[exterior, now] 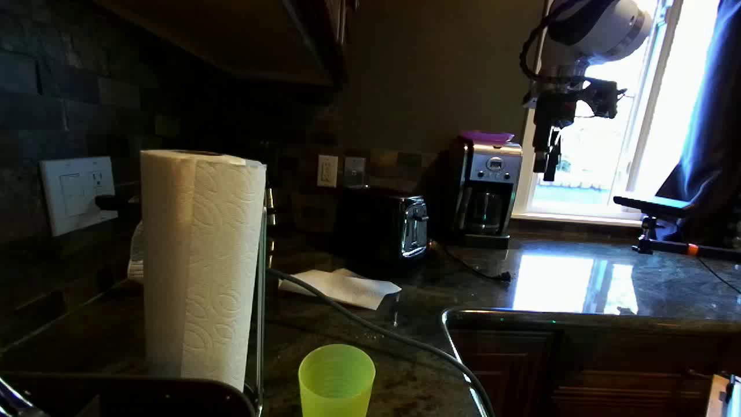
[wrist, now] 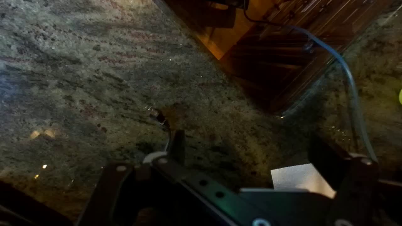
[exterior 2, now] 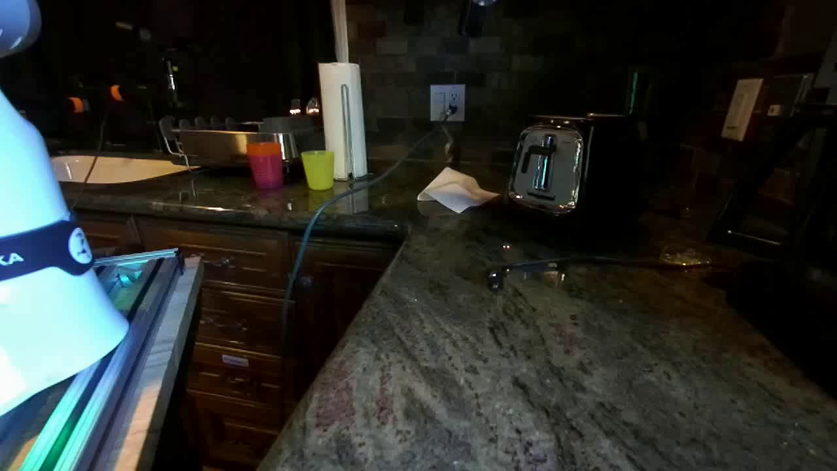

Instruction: Push down the lever on the toaster.

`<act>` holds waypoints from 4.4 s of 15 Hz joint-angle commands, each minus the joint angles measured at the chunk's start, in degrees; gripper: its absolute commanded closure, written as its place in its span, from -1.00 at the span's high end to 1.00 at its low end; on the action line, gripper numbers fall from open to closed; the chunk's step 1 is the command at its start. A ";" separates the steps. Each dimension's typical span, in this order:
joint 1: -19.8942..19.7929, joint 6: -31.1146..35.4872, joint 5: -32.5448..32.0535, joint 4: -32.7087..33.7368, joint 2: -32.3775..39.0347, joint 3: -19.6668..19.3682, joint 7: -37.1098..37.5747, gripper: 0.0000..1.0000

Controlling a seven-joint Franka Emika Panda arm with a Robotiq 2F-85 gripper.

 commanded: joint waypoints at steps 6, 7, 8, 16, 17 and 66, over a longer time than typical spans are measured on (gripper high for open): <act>-1.50 1.69 0.77 -1.32 0.18 2.45 -0.64 1.00; -1.42 2.91 0.43 -1.92 0.09 3.02 -0.72 1.00; -1.05 4.50 1.22 -2.62 0.00 3.48 -0.91 1.00; 2.32 21.86 5.06 -5.09 1.03 6.74 -6.65 0.31; 2.84 23.86 5.84 -5.46 1.53 7.01 -7.55 0.16; 8.85 61.48 54.10 -0.51 26.44 9.66 -46.16 -0.98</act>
